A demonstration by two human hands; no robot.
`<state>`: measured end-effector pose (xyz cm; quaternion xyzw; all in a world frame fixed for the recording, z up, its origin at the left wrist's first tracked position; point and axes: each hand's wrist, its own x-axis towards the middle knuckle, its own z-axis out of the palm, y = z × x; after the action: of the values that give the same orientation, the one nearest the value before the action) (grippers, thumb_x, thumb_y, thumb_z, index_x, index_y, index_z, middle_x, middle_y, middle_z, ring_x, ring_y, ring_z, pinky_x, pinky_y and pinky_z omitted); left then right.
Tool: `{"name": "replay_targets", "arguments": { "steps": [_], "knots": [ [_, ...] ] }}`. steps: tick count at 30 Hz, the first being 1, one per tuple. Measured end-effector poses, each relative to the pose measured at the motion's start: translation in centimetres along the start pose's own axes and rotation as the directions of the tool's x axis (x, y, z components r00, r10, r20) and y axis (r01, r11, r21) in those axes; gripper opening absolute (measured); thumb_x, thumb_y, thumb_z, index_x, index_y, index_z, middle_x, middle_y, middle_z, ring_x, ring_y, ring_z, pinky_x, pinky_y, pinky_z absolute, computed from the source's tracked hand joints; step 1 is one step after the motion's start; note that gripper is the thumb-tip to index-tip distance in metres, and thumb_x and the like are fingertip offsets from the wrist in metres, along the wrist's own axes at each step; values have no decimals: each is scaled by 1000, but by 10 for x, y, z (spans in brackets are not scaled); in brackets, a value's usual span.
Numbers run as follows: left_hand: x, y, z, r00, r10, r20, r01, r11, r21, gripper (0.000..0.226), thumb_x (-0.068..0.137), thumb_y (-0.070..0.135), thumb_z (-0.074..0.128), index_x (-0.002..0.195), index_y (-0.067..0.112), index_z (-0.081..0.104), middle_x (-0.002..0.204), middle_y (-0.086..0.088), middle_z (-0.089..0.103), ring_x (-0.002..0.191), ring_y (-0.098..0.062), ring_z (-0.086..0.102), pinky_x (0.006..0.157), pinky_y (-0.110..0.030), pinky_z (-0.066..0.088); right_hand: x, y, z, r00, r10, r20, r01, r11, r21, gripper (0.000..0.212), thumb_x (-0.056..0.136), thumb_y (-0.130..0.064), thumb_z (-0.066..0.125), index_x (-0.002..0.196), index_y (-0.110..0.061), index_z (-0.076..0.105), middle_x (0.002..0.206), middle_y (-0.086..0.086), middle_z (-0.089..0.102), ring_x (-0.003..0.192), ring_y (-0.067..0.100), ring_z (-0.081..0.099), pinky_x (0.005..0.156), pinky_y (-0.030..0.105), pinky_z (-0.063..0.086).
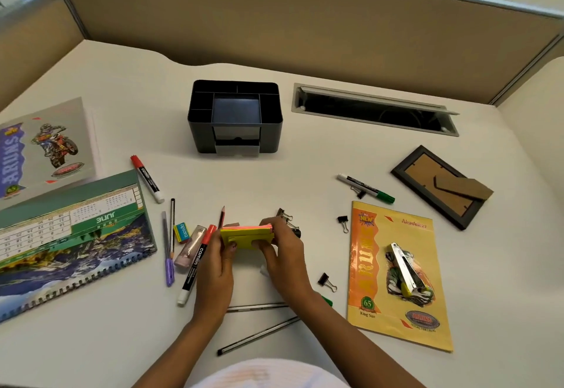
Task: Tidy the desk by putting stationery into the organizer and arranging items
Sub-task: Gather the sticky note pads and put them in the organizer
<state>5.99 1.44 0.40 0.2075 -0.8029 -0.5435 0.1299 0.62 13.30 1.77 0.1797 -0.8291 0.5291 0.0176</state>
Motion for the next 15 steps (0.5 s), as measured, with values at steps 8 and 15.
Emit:
{"name": "replay_targets", "arguments": {
  "steps": [8,15],
  "knots": [
    [4,-1,8,998,69,-9,-67,990,126,25,92,-2,47,117,-1,53,105,-15,61,95,-22,56,82,-30,42,-4,5,-2,988,52,147,-47,998,-40,29,88,5,51,114,-6,51,99,7,58,82,2,49,76,5,40],
    [5,4,10,995,95,-16,-93,992,81,28,92,0,49,120,3,51,103,-2,56,95,-17,54,84,-26,40,-5,6,1,954,147,261,-97,976,-195,59,89,7,43,129,-29,17,95,-2,46,69,-8,44,65,0,34]
  ]
}}
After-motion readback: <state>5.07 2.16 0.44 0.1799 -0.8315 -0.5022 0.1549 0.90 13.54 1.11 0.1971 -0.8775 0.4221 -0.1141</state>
